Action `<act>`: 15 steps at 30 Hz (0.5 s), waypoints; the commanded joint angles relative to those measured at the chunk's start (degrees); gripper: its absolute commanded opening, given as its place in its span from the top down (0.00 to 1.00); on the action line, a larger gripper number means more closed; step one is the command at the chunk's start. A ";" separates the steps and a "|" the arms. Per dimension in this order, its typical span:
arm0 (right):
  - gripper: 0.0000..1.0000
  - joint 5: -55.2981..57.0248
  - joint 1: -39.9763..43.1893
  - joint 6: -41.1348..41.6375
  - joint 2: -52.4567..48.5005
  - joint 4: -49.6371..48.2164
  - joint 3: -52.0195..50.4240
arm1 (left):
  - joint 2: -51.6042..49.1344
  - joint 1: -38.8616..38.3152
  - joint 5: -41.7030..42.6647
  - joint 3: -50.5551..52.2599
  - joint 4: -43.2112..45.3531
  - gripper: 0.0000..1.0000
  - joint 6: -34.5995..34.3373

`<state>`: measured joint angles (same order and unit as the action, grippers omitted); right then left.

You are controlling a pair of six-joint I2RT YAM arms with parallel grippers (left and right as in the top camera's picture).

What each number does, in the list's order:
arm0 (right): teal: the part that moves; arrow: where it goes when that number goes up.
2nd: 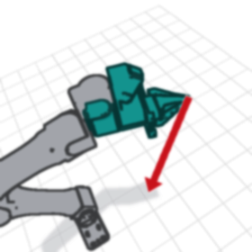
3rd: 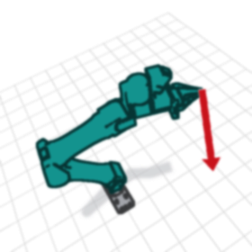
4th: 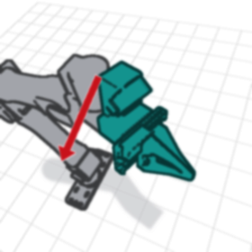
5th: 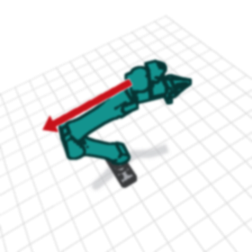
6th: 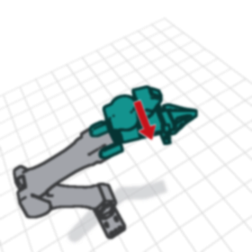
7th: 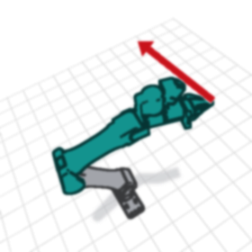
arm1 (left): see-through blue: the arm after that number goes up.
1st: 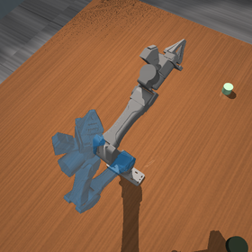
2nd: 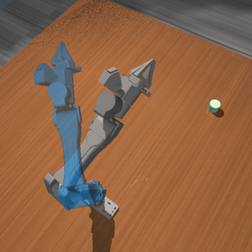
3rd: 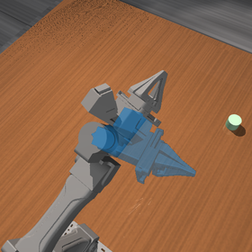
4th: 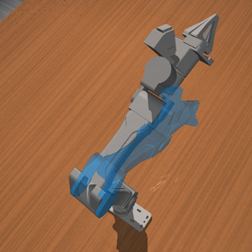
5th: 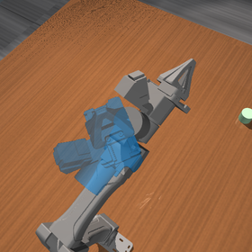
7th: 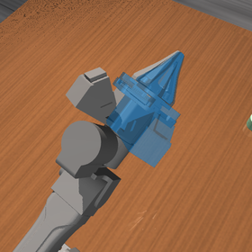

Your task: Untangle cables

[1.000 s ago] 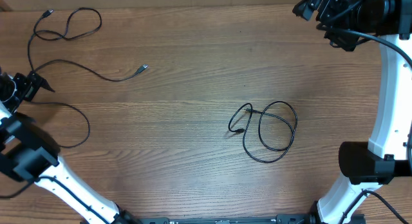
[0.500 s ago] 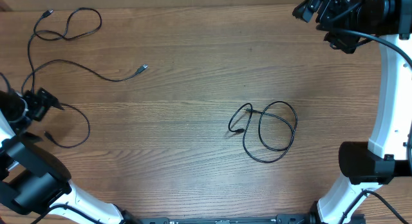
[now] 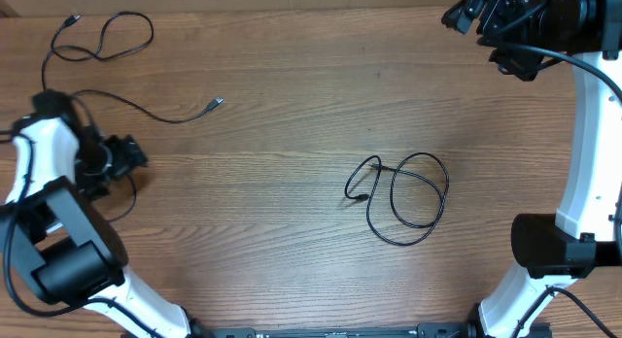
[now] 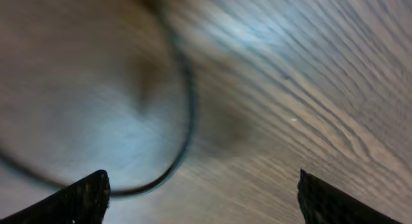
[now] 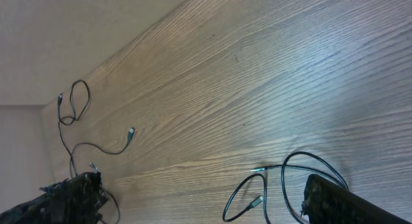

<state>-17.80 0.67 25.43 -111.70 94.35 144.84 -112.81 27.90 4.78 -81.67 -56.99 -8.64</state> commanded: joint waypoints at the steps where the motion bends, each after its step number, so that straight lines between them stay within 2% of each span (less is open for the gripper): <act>1: 0.00 -0.24 0.04 -0.46 0.44 0.09 0.61 | 0.02 -2.80 -4.92 3.48 2.51 0.08 4.85; 5: 0.00 -0.24 0.04 -0.46 0.44 0.28 0.61 | 0.00 -4.11 -11.02 6.82 4.92 0.20 4.85; 12: 0.00 -0.24 0.04 -0.46 0.44 0.33 0.61 | 0.00 -3.85 -11.37 13.40 9.18 0.20 4.83; 14: 0.00 -0.24 0.04 -0.46 0.44 0.35 0.61 | 0.00 -3.85 -11.37 14.23 9.99 0.25 4.85; 15: 0.00 -0.24 0.04 -0.46 0.44 0.39 0.63 | 0.00 -3.85 -11.34 14.71 10.71 0.32 4.83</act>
<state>-17.78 0.67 25.45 -111.70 94.70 144.84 -111.22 23.64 -3.51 -70.35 -47.13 -5.32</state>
